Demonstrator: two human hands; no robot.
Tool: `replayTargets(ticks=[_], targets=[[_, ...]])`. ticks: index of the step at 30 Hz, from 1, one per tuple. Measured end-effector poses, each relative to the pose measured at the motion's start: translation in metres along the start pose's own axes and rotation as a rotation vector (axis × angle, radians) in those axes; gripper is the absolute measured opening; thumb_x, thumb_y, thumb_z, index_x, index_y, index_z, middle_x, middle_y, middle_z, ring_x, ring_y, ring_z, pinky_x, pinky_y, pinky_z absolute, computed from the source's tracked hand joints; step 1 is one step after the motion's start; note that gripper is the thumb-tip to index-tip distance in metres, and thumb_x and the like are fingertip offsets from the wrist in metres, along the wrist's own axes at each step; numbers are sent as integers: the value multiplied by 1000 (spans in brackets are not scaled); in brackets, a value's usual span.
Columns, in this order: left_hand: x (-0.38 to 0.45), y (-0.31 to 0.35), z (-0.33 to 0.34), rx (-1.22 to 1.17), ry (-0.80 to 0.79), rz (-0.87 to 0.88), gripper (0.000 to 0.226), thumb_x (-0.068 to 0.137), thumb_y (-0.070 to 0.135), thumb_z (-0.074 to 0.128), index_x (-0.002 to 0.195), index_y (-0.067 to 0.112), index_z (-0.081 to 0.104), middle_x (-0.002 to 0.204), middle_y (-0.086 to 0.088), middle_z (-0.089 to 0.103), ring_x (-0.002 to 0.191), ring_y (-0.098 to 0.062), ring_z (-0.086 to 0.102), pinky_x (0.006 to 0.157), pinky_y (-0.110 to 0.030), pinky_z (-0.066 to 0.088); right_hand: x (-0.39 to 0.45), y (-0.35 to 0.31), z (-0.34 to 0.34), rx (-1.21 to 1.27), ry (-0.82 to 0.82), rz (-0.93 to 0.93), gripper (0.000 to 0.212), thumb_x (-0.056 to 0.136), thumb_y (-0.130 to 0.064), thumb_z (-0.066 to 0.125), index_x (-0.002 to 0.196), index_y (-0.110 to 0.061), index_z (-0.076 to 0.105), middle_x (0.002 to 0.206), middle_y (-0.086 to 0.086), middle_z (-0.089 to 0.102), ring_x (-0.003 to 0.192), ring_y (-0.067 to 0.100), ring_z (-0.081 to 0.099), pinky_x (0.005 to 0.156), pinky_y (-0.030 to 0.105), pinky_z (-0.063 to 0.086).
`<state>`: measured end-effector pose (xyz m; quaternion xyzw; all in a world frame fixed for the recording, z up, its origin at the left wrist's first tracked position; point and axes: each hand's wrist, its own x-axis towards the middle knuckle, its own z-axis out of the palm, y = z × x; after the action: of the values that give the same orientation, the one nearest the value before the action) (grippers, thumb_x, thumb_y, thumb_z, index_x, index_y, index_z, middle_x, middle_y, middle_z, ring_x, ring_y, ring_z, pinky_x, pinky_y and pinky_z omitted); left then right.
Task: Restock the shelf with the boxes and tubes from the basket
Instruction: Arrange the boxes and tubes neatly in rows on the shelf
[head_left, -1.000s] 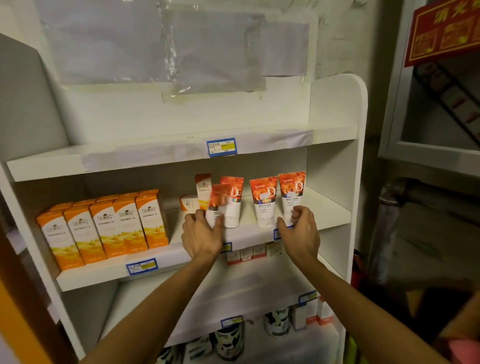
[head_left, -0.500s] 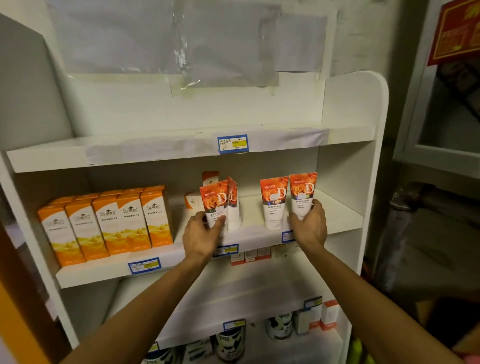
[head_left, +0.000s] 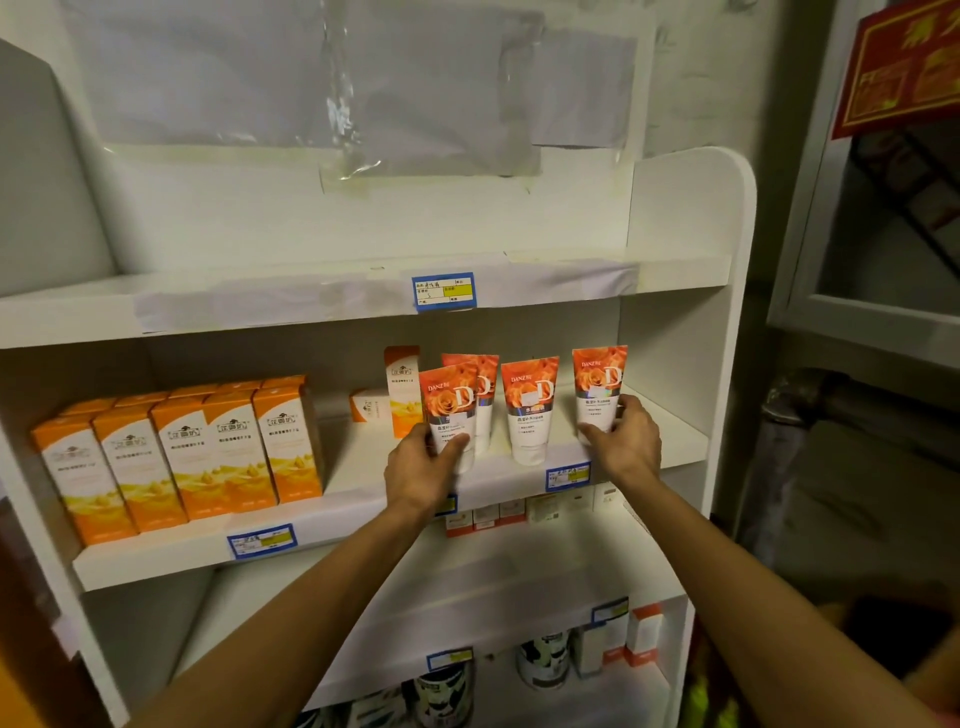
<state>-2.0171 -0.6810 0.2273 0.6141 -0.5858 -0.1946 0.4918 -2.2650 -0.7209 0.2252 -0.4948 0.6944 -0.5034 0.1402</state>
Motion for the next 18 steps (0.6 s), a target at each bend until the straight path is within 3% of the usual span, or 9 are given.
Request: replayTargets(ticks=[5,8,12,14,18], targets=[[2,3,9,-31,-22,-11,42,92,40,67,126,17,60,127,-2,67,112,-24,64,94,-39,52,14,6,-11,-48,23,21,55,84,-30,78,128,-15,51,126,10,63,113,32,62,86,46,52],[2,2,11,3,-20,9,43,93,41,65,128,17,59,128,-1,66,114,-24,63,96,-40,51,6,6,-9,-55,106,50,70,84,-30,77,141,-13,39,138,12,52,123,34,54,91,50,52],[3,-2,12,0,-31,24,42,94,40,64,128,17,58,129,-1,66,114,-24,63,95,-40,52,-43,-3,8,37,351,-282,68,91,-30,66,149,-18,31,151,4,38,134,26,45,102,45,48],[7,-2,12,-14,-54,22,42,93,39,66,127,17,58,128,-1,66,113,-24,64,95,-40,52,-66,-12,23,141,248,-345,70,89,-37,66,148,-21,32,150,1,42,132,21,47,102,44,49],[16,0,8,-63,-140,-10,36,92,32,69,123,16,58,125,-4,67,109,-23,64,92,-36,52,-76,-29,52,123,-16,-212,86,81,-46,76,149,-22,30,144,0,49,130,21,49,102,41,49]])
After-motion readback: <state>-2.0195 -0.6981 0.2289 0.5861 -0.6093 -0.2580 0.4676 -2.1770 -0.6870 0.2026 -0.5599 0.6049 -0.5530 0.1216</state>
